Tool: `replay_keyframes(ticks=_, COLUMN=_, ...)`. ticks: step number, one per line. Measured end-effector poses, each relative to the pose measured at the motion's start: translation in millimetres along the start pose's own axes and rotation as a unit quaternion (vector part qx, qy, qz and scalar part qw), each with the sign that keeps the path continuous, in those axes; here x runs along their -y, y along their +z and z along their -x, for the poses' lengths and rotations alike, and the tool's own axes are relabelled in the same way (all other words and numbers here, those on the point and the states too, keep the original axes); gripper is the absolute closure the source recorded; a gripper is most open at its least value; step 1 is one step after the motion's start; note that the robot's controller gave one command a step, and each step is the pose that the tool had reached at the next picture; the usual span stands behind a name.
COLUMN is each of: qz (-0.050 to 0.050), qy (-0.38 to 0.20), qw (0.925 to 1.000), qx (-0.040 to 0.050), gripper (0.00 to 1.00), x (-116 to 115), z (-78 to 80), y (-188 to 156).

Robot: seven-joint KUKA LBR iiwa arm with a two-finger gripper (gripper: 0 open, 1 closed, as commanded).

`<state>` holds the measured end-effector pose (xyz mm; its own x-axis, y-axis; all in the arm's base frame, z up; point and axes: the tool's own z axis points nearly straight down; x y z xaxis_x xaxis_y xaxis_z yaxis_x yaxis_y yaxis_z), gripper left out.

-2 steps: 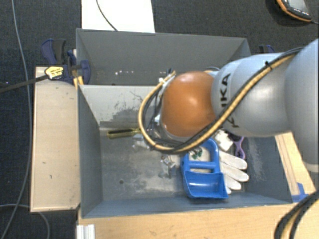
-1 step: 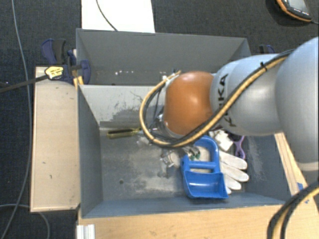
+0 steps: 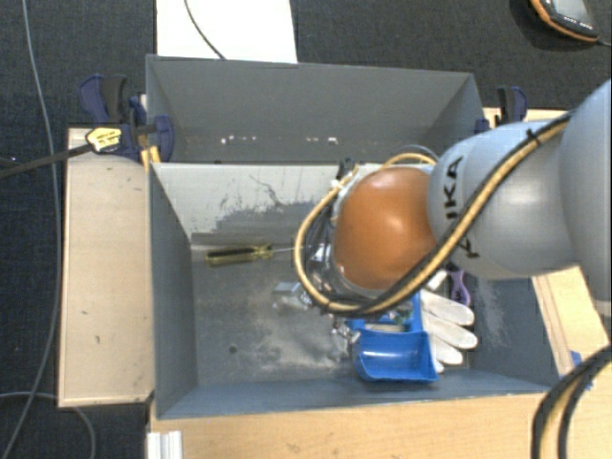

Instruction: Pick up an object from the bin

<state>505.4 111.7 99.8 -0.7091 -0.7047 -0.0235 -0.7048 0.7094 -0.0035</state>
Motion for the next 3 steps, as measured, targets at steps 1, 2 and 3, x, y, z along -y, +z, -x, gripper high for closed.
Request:
replay_keyframes(ticks=1, qz=0.003, qy=0.062, qw=0.9981, qx=-0.0048, gripper=0.0, x=6.2, z=-7.5, y=29.0)
replay_keyframes(ticks=2, qz=0.0, qy=-0.006, qw=1.0, qx=0.0007, gripper=0.0, x=39.8, z=-4.6, y=-8.1)
replay_keyframes(ticks=3, qz=0.002, qy=0.072, qw=0.9974, qx=-0.0007, gripper=0.0, x=37.3, z=-10.6, y=-28.6)
